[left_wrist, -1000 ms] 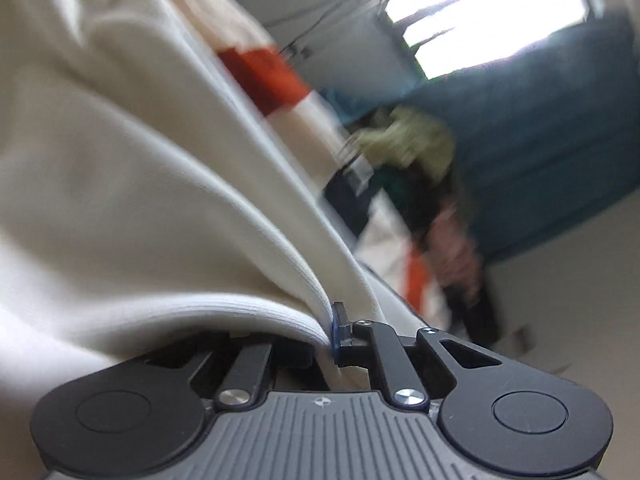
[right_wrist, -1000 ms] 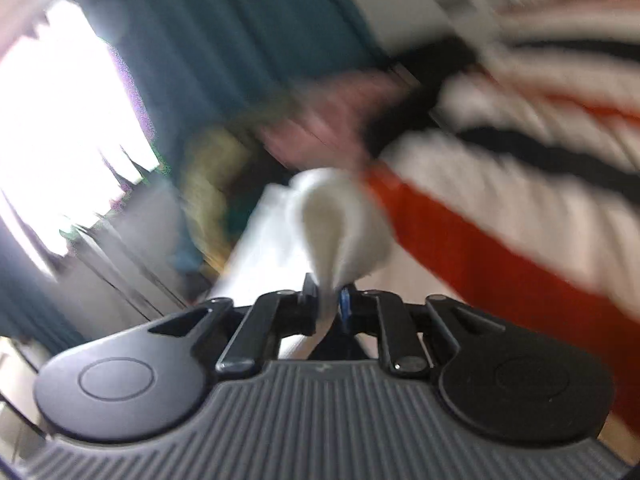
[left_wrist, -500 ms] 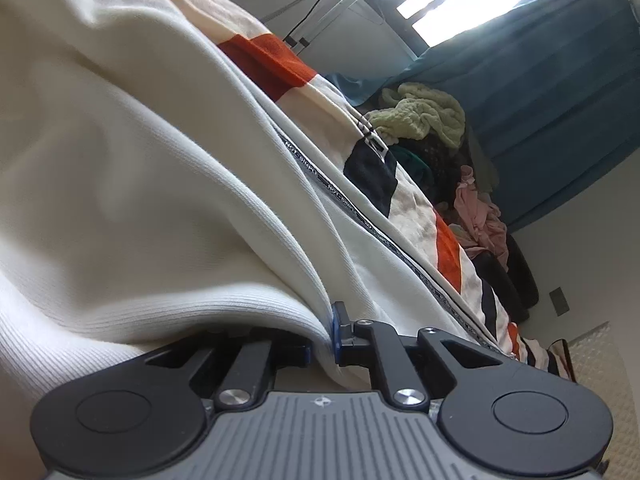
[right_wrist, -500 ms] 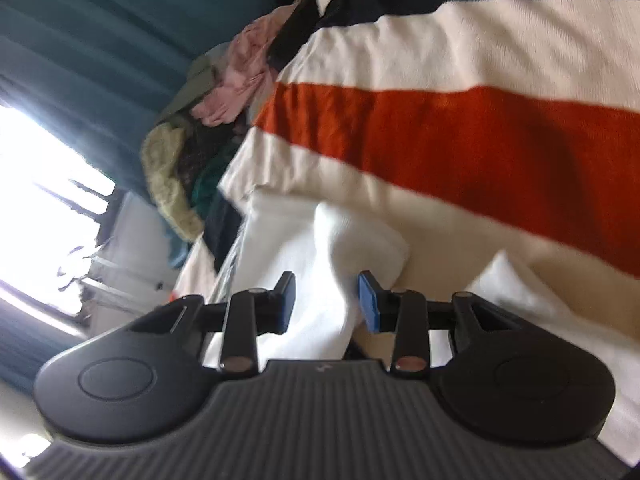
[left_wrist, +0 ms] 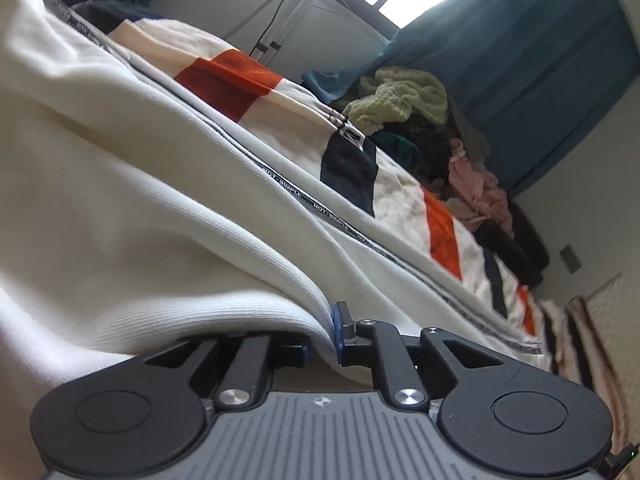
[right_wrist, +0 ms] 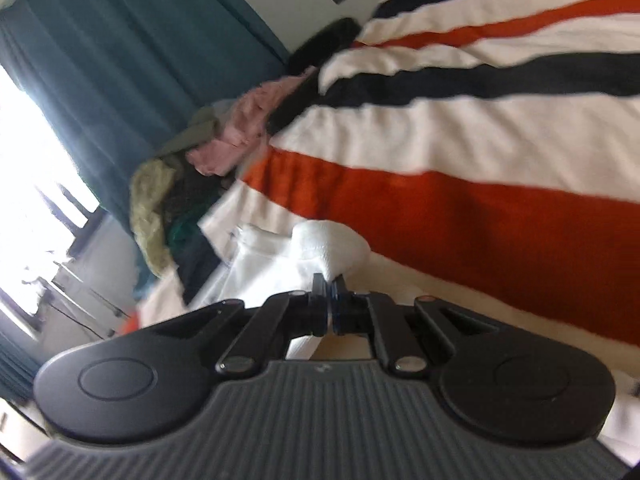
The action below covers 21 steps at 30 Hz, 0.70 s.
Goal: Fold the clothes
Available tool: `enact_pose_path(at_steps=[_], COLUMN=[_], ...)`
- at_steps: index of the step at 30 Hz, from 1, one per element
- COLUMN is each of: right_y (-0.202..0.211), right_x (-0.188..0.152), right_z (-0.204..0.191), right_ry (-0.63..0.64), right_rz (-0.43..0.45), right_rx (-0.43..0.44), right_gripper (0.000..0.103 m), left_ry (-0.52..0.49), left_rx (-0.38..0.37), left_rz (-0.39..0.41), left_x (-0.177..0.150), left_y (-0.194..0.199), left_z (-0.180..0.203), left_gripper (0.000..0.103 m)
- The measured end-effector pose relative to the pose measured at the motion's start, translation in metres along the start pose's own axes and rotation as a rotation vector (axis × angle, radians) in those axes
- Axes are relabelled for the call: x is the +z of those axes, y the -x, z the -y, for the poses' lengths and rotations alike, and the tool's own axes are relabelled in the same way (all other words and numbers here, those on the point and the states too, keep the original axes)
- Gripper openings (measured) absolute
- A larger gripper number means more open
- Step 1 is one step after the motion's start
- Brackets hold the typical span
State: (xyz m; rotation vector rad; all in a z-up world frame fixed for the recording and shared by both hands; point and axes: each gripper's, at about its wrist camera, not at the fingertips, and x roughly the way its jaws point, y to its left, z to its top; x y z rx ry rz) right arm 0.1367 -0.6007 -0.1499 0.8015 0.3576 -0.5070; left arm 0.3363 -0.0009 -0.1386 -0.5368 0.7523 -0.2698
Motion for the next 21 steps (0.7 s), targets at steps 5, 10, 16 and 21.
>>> enact_pose_path(at_steps=[5, 10, 16, 21], right_y=[-0.005, 0.015, 0.095, 0.170], right_x=[-0.013, -0.008, -0.014, -0.033], right_z=[-0.006, -0.043, -0.118, -0.179], right_ry=[0.087, 0.187, 0.375, 0.516], right_rz=[-0.040, -0.070, -0.011, -0.038], right_rx=[-0.043, -0.052, 0.125, 0.247], right_gripper=[0.008, 0.021, 0.082, 0.081], left_ry=[-0.108, -0.217, -0.374, -0.469], left_rx=[0.033, 0.059, 0.072, 0.082], left_rz=[0.005, 0.010, 0.082, 0.151], left_x=[-0.009, -0.008, -0.011, -0.026], left_y=[0.021, 0.057, 0.127, 0.198], left_z=[0.013, 0.038, 0.086, 0.118], left_gripper=[0.046, 0.075, 0.093, 0.101])
